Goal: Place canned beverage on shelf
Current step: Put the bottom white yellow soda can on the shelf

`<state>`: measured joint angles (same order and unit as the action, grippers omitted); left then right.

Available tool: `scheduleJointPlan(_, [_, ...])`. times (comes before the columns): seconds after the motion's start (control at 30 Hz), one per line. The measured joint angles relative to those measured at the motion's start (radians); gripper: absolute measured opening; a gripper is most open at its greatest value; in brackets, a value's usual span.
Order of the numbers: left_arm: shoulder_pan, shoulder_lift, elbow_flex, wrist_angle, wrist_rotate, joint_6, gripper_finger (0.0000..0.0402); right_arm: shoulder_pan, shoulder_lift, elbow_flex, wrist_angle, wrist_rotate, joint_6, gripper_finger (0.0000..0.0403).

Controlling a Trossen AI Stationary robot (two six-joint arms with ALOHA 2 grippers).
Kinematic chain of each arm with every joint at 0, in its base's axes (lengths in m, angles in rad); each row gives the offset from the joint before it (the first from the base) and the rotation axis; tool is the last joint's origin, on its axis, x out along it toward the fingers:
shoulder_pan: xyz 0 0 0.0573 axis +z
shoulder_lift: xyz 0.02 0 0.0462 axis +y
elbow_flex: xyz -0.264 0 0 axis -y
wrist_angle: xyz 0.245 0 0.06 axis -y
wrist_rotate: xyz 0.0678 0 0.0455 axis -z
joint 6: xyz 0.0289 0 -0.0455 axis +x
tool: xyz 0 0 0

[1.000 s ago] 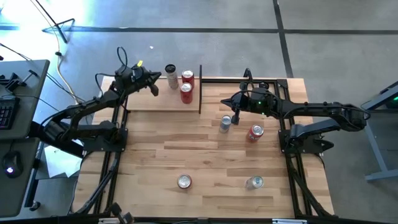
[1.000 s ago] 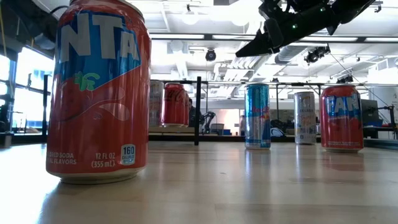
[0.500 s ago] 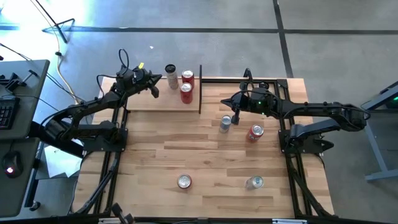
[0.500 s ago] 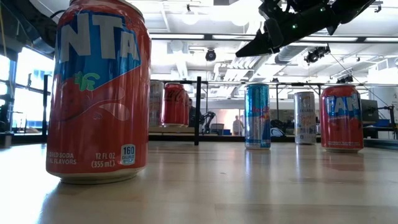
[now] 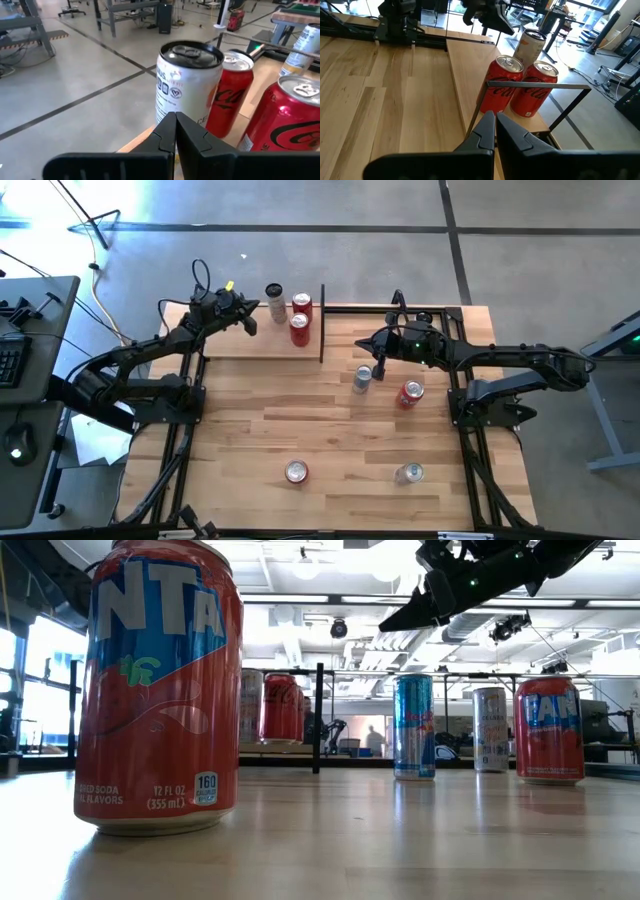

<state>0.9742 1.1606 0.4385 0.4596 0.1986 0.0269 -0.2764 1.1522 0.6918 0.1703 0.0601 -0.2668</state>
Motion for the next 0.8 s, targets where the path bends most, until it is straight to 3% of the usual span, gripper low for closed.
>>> scheduleJointPlan(0.33, [0.013, 0.199, 0.001, 0.251, -0.011, -0.079, 0.0000, 0.000, 0.000, 0.000, 0.017, 0.000, 0.000, 0.0000])
scheduleJointPlan(0.8, [0.021, 0.253, 0.017, 0.296, -0.018, -0.105, 0.0000, 0.000, 0.000, 0.000, 0.030, 0.000, -0.002, 0.0000])
